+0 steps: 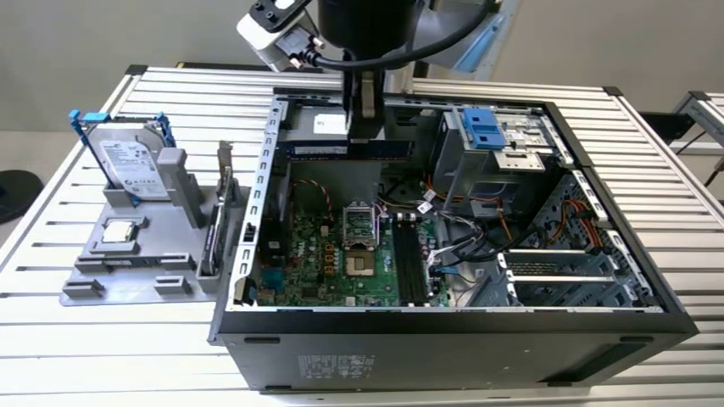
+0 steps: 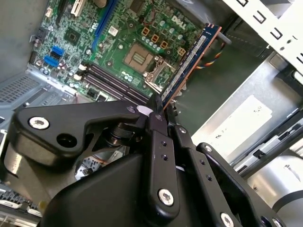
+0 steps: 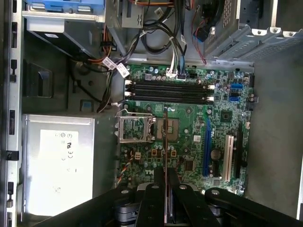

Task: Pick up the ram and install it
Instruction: 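Pick up the ram and move it above insertion slot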

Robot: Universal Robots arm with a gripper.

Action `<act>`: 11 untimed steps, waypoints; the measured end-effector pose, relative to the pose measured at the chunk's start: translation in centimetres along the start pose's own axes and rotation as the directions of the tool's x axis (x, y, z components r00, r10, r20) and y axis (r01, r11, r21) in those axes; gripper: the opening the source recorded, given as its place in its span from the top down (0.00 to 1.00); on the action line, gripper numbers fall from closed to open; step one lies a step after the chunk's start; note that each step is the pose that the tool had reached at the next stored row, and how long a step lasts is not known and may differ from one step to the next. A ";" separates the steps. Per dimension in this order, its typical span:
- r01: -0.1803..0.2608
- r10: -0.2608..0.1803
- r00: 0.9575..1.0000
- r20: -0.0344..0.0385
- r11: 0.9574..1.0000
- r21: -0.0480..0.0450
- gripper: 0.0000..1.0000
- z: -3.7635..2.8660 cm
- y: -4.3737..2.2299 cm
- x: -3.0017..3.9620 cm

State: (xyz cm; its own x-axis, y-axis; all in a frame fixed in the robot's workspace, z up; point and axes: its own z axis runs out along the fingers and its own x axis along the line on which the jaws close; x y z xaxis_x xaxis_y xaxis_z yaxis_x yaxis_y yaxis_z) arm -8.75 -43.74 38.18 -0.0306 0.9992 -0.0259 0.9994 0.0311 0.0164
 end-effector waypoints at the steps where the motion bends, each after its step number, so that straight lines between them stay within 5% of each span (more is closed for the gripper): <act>1: 0.000 0.000 1.000 0.000 1.000 0.000 1.00 0.00 0.14 0.00; 11: -0.005 0.005 1.000 0.000 1.000 0.000 1.00 0.02 1.05 -0.03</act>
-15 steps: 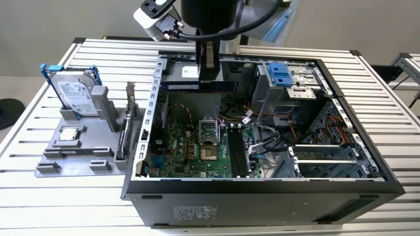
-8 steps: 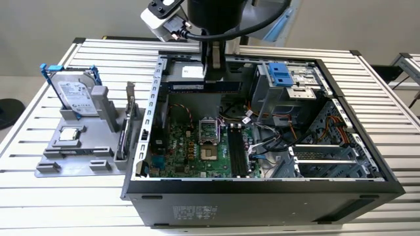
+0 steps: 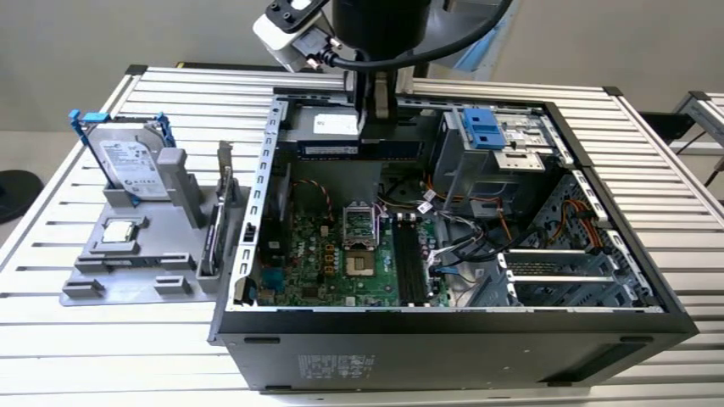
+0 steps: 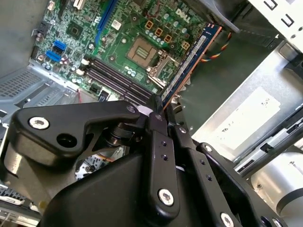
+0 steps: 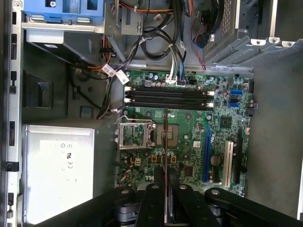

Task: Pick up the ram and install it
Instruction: 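Pick up the ram and move it above insertion slot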

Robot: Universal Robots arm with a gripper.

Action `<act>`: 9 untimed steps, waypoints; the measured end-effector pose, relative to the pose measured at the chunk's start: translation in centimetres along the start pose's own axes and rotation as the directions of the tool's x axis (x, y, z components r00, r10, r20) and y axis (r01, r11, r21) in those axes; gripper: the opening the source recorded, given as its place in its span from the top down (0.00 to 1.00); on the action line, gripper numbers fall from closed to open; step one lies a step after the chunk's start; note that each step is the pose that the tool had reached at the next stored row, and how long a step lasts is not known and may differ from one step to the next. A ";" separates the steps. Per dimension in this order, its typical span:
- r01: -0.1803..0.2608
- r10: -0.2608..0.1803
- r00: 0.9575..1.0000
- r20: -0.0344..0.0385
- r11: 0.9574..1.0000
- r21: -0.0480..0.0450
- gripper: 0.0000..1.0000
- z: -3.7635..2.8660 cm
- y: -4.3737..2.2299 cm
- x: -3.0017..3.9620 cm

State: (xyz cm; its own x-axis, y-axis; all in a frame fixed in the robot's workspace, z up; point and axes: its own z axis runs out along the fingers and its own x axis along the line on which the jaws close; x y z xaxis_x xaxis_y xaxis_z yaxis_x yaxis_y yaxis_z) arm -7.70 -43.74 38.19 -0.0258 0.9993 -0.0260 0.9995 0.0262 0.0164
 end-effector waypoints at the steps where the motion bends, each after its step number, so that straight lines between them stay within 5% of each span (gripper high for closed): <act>1: -0.001 0.001 1.000 0.000 1.000 0.000 1.00 0.00 0.08 0.00; 9: -0.004 0.004 1.000 0.000 1.000 0.000 1.00 0.01 0.57 -0.02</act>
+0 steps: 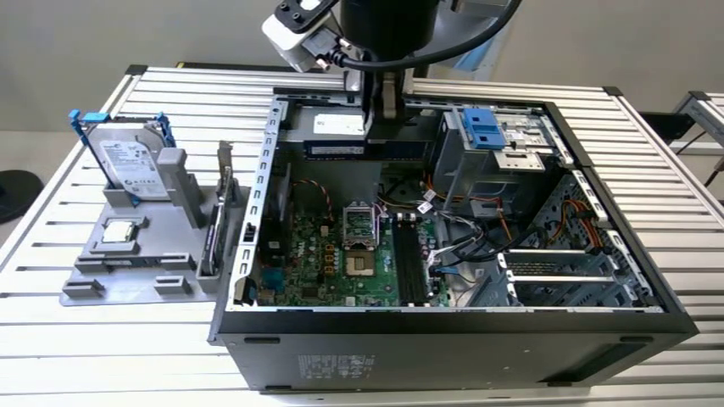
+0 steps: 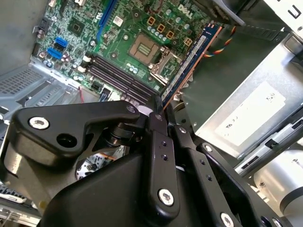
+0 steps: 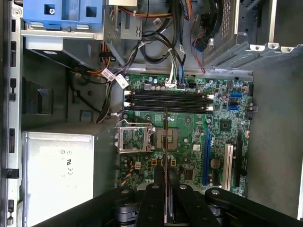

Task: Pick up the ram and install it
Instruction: 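Pick up the ram and move it above insertion slot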

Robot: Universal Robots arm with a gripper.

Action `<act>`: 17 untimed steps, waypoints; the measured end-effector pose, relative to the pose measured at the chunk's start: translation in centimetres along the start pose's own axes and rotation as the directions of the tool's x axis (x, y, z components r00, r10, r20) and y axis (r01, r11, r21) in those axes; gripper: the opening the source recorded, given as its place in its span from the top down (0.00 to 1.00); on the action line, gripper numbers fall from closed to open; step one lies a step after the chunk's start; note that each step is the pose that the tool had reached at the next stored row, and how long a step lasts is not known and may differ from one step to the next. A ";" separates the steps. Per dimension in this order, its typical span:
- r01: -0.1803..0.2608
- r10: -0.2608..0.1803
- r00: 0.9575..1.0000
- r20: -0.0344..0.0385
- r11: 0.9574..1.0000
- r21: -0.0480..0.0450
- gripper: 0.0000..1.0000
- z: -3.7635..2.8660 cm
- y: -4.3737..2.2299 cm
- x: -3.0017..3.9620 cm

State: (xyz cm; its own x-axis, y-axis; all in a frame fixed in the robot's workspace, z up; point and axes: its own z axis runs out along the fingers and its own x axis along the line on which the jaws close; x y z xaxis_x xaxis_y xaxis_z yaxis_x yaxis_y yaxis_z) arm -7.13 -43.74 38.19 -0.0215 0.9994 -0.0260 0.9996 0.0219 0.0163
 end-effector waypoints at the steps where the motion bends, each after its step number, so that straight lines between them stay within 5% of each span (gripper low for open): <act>1: 0.000 0.000 1.000 0.000 1.000 0.000 1.00 0.00 0.04 0.00; 17: -0.028 0.028 1.000 0.001 1.000 0.001 1.00 0.00 0.07 0.00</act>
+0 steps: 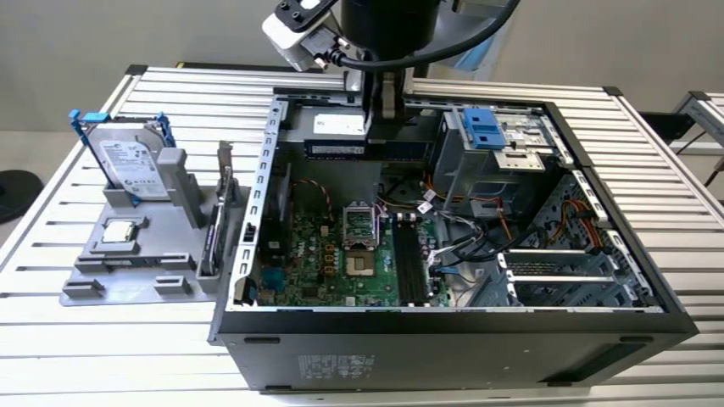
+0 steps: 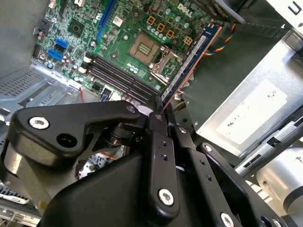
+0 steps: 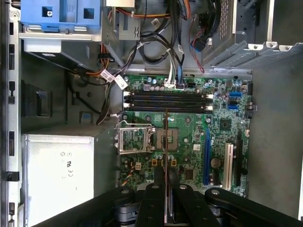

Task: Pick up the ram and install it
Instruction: 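Pick up the ram and move it above insertion slot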

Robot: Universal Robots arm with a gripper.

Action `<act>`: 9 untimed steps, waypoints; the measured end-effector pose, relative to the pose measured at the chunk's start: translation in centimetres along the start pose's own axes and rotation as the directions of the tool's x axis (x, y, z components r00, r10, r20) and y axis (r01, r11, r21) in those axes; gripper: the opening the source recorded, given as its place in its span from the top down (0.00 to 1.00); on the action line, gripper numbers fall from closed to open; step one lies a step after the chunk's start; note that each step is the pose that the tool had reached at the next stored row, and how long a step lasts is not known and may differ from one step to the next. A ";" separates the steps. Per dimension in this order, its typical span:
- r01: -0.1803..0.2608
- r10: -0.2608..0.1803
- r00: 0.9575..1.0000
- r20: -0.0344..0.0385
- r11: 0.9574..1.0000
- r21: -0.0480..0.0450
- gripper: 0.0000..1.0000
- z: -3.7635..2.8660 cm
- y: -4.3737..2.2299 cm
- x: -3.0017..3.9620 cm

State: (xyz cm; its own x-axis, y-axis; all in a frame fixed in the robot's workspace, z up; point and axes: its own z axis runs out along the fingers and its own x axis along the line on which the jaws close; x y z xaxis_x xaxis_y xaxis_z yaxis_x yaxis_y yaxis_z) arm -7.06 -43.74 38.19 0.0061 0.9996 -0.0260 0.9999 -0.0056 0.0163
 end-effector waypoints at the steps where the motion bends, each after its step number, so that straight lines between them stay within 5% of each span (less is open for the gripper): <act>1: -0.006 0.006 1.000 0.000 1.000 0.000 1.00 0.00 0.00 0.00; 9: -0.051 0.051 0.999 0.001 0.999 0.001 1.00 0.00 0.00 0.00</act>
State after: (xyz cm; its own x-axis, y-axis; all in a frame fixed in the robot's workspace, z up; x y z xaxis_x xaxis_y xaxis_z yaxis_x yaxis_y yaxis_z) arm -7.06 -43.74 38.19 0.0568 0.9981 -0.0260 0.9983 -0.0563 0.0164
